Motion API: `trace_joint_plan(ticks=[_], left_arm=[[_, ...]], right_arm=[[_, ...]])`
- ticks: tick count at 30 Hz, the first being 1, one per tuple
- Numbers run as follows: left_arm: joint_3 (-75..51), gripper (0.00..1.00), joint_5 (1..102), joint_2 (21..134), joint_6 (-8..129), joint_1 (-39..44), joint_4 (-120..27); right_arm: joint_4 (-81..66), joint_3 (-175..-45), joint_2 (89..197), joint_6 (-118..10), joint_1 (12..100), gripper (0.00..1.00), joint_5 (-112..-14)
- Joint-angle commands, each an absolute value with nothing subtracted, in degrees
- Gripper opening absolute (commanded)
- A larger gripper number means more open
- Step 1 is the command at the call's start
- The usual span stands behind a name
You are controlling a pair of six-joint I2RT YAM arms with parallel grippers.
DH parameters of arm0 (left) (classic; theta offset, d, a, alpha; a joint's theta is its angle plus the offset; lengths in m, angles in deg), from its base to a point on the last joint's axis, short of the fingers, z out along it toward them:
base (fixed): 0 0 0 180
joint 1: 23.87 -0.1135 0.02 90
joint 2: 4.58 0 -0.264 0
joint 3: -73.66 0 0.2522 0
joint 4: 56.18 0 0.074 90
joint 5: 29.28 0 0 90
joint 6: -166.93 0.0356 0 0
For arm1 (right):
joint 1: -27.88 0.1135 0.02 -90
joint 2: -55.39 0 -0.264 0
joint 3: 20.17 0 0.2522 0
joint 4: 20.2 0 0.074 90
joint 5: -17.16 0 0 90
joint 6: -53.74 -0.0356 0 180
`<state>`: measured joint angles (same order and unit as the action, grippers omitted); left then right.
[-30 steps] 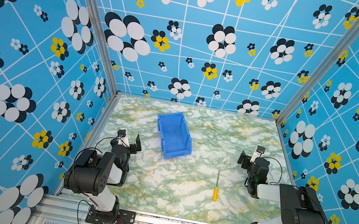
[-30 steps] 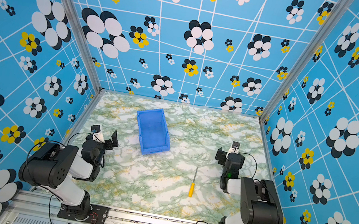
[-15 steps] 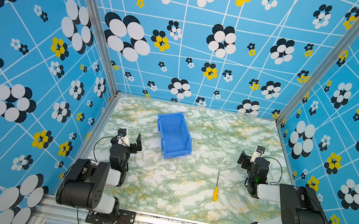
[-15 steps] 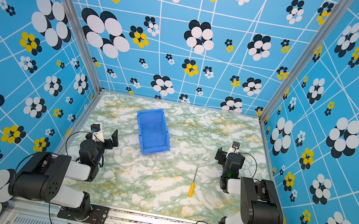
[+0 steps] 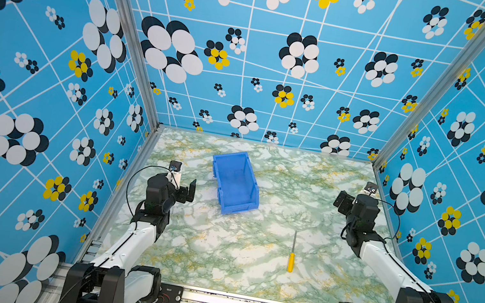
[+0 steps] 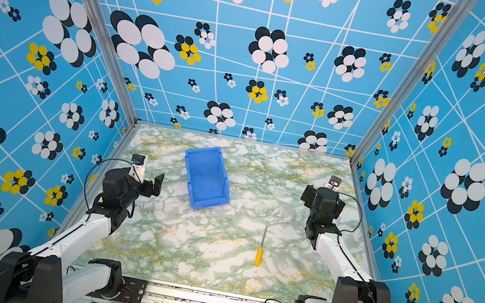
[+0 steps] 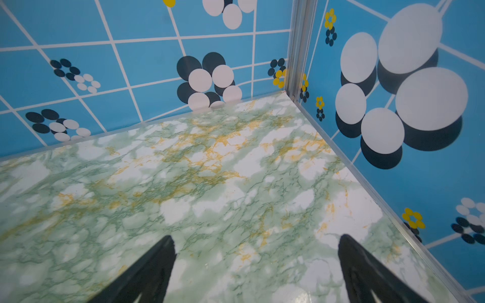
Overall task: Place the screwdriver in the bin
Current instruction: 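Move the right gripper over the yellow screwdriver while the left arm rises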
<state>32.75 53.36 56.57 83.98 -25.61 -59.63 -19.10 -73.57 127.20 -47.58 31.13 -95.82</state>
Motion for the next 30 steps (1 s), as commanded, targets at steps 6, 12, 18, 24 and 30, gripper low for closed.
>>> trace_joint_plan(ticks=[6,12,18,24,30], left_arm=[[22.7,0.99,51.58,51.8,95.11,-23.68,-31.2],[15.0,0.99,54.31,52.1,96.76,-18.8,-15.85],[10.34,0.99,57.62,54.55,96.26,-13.37,-8.94],[6.16,0.99,56.82,55.32,93.42,-11.61,-5.95],[4.14,0.99,55.08,53.74,92.71,-11.01,-3.94]], right_arm=[[13.11,-74.14,113.08,-61.97,45.34,0.99,-99.61],[27.37,-76.15,106.5,-66.27,53.11,0.83,-93.33],[31.7,-74.39,106.65,-71.19,58.17,0.7,-86.71],[32.72,-72.69,111.27,-76.17,66.73,0.67,-84.54],[36.62,-74.23,117.74,-78.22,73.72,0.66,-84.05]])
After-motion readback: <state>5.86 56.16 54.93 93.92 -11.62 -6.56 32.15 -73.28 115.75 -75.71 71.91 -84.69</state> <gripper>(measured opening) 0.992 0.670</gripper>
